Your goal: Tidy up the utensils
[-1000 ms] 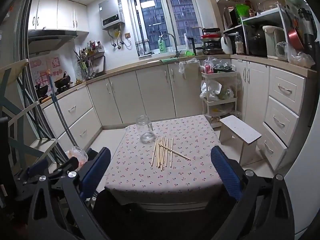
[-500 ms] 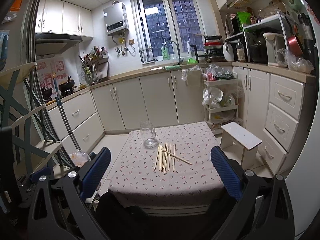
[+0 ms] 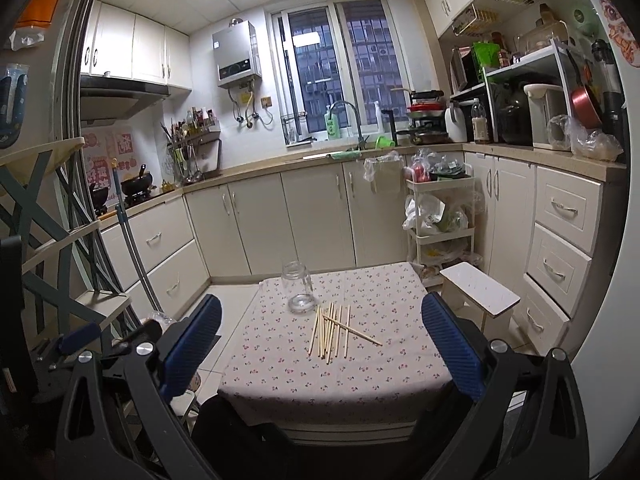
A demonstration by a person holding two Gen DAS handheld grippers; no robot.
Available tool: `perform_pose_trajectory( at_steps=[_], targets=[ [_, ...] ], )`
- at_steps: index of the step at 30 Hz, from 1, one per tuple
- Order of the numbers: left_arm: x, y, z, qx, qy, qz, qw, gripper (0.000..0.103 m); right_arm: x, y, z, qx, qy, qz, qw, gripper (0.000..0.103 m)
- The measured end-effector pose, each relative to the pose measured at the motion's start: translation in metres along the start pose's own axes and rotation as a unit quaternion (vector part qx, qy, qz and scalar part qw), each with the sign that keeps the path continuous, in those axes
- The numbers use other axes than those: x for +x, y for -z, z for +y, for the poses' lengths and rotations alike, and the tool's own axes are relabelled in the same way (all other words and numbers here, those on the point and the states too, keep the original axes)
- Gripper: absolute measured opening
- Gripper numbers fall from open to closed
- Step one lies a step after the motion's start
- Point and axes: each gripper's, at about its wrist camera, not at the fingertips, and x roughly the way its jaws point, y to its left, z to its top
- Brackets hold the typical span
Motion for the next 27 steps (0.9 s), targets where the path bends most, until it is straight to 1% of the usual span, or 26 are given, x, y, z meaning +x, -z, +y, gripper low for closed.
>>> perform_pose_trajectory(
  at_steps=[7, 13, 27],
  targets=[
    [-0.006, -0.013, 0.006, -0.013, -0.004, -0.014, 0.9998, 0.095, -0.004, -0.002, 0.004, -0.004, 0.000, -0.010, 1.000, 0.096],
    [-0.013, -0.012, 0.002, -0.005, 0.000, -0.020, 0.9998, 0.095, -0.010, -0.002, 0.005, -0.005, 0.000, -0.019, 1.000, 0.096],
    [-0.028, -0.013, -0.005, -0.003, 0.004, -0.037, 0.9993, 0.095, -0.024, -0.004, -0.002, -0.004, -0.002, -0.040, 0.999, 0.096]
  ],
)
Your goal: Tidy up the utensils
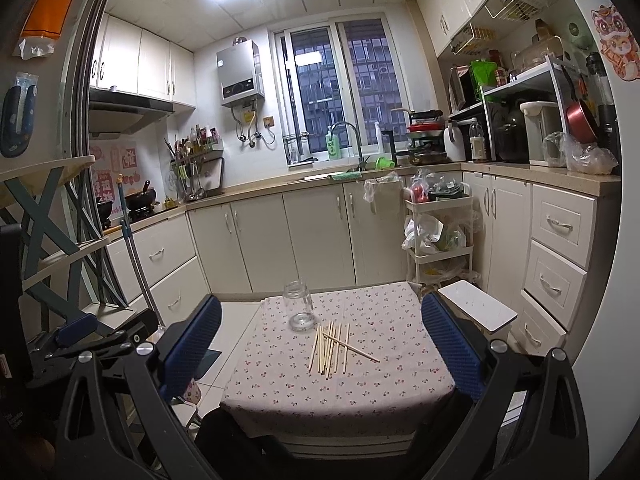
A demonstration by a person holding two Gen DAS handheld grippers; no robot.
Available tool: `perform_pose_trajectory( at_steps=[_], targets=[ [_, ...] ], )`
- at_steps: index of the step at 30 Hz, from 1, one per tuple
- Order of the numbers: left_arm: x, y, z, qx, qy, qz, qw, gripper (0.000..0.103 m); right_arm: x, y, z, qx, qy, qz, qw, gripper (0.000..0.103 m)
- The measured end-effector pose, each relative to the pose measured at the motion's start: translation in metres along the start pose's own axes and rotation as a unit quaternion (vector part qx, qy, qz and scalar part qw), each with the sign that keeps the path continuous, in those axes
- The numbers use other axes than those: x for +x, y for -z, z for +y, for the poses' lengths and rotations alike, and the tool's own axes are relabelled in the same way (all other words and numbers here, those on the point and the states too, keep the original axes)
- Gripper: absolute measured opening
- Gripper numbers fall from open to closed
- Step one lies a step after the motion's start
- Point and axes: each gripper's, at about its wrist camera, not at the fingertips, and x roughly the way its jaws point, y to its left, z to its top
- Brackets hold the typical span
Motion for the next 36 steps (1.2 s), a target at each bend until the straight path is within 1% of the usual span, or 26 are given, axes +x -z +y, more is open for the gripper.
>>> perform_pose_trajectory(
  at_steps=[16, 31, 36],
  targets=[
    [-0.006, -0.002, 0.000, -0.001, 0.000, -0.011, 0.9999, 0.095, -0.006, -0.002, 0.001, 0.000, -0.004, -0.010, 1.000, 0.096],
    [-0.006, -0.001, -0.002, 0.000, 0.001, -0.005, 1.0000, 0.095, -0.006, -0.001, 0.001, 0.000, -0.004, -0.009, 1.000, 0.096],
    [0.005, 0.001, -0.004, 0.006, 0.007, 0.010, 0.9999, 0.095, -0.001, 0.002, 0.003, 0.000, -0.004, -0.001, 1.000, 0.096]
  ],
)
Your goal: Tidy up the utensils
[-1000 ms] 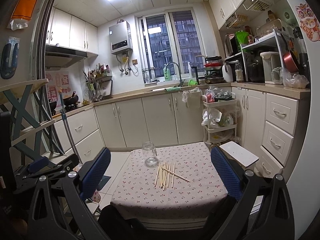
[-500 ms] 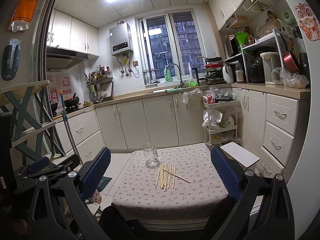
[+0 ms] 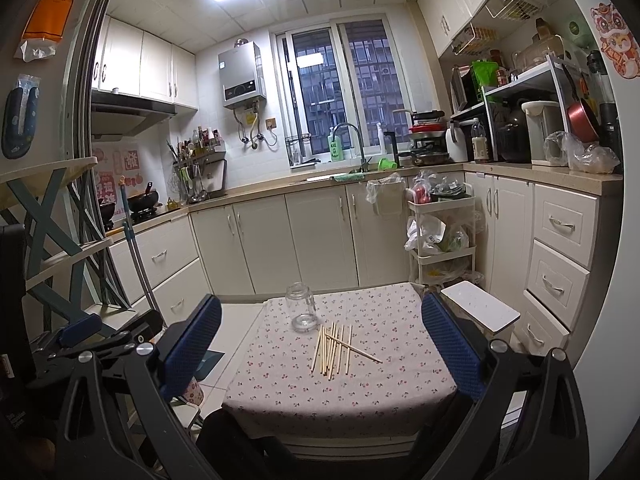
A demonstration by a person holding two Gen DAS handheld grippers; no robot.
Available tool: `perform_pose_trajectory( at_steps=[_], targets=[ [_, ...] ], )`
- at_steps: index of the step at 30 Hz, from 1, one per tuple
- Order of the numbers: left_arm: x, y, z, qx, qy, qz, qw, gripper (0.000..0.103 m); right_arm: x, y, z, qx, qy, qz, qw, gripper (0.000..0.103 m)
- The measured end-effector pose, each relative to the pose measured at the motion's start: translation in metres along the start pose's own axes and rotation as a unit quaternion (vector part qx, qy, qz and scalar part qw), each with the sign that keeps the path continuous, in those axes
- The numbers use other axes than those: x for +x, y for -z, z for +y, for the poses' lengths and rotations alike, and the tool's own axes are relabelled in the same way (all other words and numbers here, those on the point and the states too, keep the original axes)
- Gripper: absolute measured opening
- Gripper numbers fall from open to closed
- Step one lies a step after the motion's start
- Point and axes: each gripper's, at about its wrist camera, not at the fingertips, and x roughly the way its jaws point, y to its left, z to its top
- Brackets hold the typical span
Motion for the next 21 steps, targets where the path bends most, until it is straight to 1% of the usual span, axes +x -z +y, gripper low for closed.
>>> perform_pose_trajectory(
  at_steps=[9, 21],
  targets=[
    [0.038, 0.007, 0.002, 0.004, -0.003, 0.039, 0.9992, 0.095, 0.036, 0.011, -0.003, 0.007, 0.007, 0.037, 0.999, 0.096],
    [0.113, 0.010, 0.001, 0.003, -0.015, 0.094, 0.9955, 0.095, 0.106, 0.027, -0.018, 0.021, 0.007, 0.097, 0.995, 0.096]
  ],
)
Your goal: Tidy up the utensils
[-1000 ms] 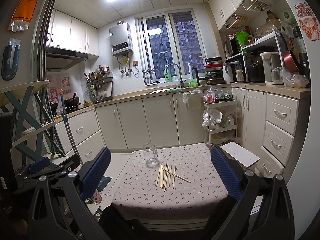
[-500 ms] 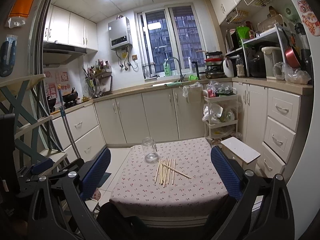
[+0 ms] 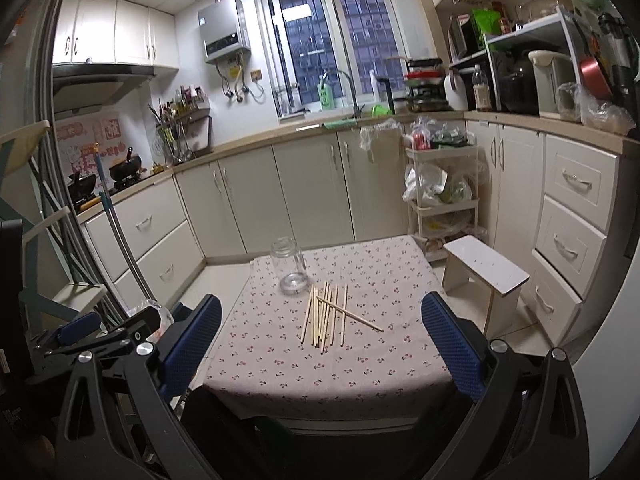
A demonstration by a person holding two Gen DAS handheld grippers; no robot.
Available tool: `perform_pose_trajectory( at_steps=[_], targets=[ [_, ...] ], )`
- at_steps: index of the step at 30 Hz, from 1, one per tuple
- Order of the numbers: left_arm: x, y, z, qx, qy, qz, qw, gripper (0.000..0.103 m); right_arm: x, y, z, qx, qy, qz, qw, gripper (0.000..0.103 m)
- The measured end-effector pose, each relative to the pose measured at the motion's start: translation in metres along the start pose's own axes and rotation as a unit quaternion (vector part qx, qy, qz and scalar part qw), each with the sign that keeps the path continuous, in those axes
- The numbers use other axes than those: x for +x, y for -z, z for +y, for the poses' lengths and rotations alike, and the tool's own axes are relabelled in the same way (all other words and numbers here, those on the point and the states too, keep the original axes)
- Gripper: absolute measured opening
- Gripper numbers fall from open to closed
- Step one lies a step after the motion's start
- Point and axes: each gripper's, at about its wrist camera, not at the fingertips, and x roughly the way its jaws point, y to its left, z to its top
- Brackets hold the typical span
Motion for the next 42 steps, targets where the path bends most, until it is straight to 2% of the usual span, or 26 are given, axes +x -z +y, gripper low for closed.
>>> perform_pose_trajectory(
  at_steps=[19, 25, 30, 35, 37, 38, 40, 42],
  targets=[
    [0.124, -0.026, -0.015, 0.004, -0.016, 0.069, 0.9975, 0.095, 0.126, -0.003, -0.023, 0.011, -0.004, 0.083, 0.996, 0.096],
    [0.163, -0.032, -0.019, 0.005, -0.020, 0.087, 0.9960, 0.095, 0.169, -0.001, -0.031, 0.006, -0.004, 0.108, 0.994, 0.096],
    [0.200, -0.031, -0.020, 0.006, -0.023, 0.117, 0.9928, 0.095, 0.206, 0.003, -0.039, -0.010, -0.011, 0.129, 0.992, 0.096],
    [0.238, -0.028, -0.023, 0.015, -0.026, 0.148, 0.9886, 0.095, 0.258, 0.012, -0.057, -0.018, -0.024, 0.175, 0.984, 0.096],
    [0.248, -0.026, -0.022, 0.015, -0.029, 0.152, 0.9878, 0.095, 0.278, 0.017, -0.061, -0.028, -0.026, 0.195, 0.980, 0.088],
    [0.253, -0.026, -0.022, 0.013, -0.030, 0.155, 0.9874, 0.095, 0.284, 0.019, -0.061, -0.035, -0.027, 0.202, 0.978, 0.078],
    [0.263, -0.025, -0.021, 0.011, -0.032, 0.158, 0.9869, 0.095, 0.297, 0.023, -0.058, -0.051, -0.039, 0.213, 0.975, 0.073],
    [0.272, -0.024, -0.020, 0.011, -0.034, 0.163, 0.9859, 0.095, 0.313, 0.028, -0.055, -0.067, -0.044, 0.233, 0.969, 0.059]
  ],
)
